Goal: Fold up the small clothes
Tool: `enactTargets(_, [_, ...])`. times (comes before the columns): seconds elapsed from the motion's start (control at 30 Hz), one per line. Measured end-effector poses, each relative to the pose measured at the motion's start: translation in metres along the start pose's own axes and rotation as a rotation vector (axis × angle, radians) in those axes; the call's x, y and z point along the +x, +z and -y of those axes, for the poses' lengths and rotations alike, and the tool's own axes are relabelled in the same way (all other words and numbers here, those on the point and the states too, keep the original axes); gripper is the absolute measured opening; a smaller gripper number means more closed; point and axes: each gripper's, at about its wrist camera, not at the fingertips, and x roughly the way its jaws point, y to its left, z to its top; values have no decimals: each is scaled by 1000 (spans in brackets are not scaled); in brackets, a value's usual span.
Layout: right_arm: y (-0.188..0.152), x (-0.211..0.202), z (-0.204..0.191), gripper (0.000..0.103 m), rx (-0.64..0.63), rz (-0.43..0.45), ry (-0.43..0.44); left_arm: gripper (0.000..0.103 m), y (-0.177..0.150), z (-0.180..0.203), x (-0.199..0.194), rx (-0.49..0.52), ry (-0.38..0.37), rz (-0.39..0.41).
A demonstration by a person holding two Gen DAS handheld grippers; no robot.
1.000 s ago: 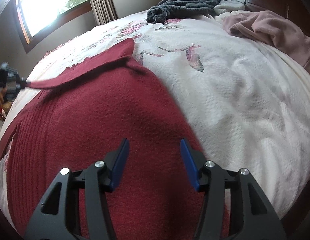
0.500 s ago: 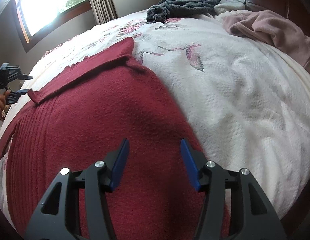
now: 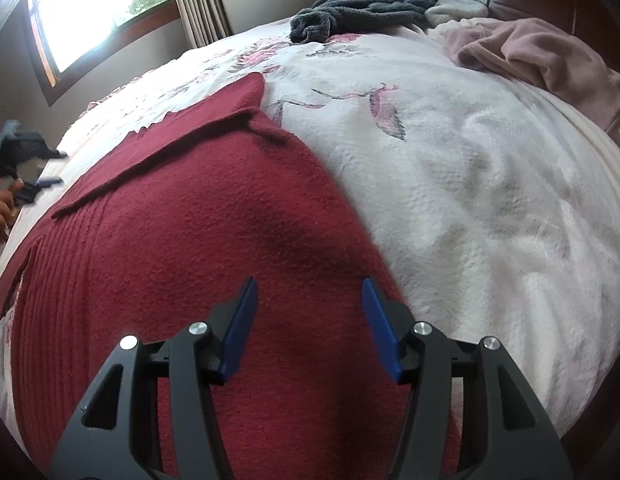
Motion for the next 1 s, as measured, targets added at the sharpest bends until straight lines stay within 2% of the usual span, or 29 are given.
enactTargets(0.03, [0,0,-1,54,-4,0,-2,44,-2,-11,14,-13,42,-28])
enactTargets(0.07, [-1,0,-1,55,-7,-1,-3,40,-2,-17,19,-18,44,-31])
enactTargets(0.1, [-1,1,-1,55,-10,-3,-5,31,-2,-25,20,-28,37,-29])
enactTargets(0.17, [-1,2,-1,55,-13,-10,-7,25,-2,-37,14,-59,7,-22])
enactTargets(0.27, [0,4,-2,55,-18,-18,-14,25,-4,-51,-6,-63,17,-8])
enactTargets(0.33, [-1,4,-3,56,-24,-20,-20,31,-6,-65,-32,-73,40,36])
enactTargets(0.37, [-1,4,-4,57,-28,-22,-22,41,-9,-70,-48,-80,35,74])
enactTargets(0.4, [-1,5,-4,58,-32,-28,-24,46,-11,-79,-65,-91,9,111])
enactTargets(0.43, [-1,7,-4,59,-36,-34,-25,48,-17,-96,-91,-115,-16,153])
enactTargets(0.5, [-1,10,-6,60,-45,-50,-32,54,-28,-125,-129,-144,-14,209])
enactTargets(0.6, [-2,10,-10,61,-69,-60,-46,56,-45,-172,-179,-200,19,276])
enactTargets(0.77, [-4,-4,-19,62,-58,-91,-21,59,-88,-278,-276,-390,60,467])
enactTargets(0.9, [-8,-27,-46,66,-92,-88,36,60,-118,-345,-307,-557,108,505])
enactTargets(1.0, [-10,-34,-67,67,-131,-88,71,60,-131,-383,-302,-689,73,491])
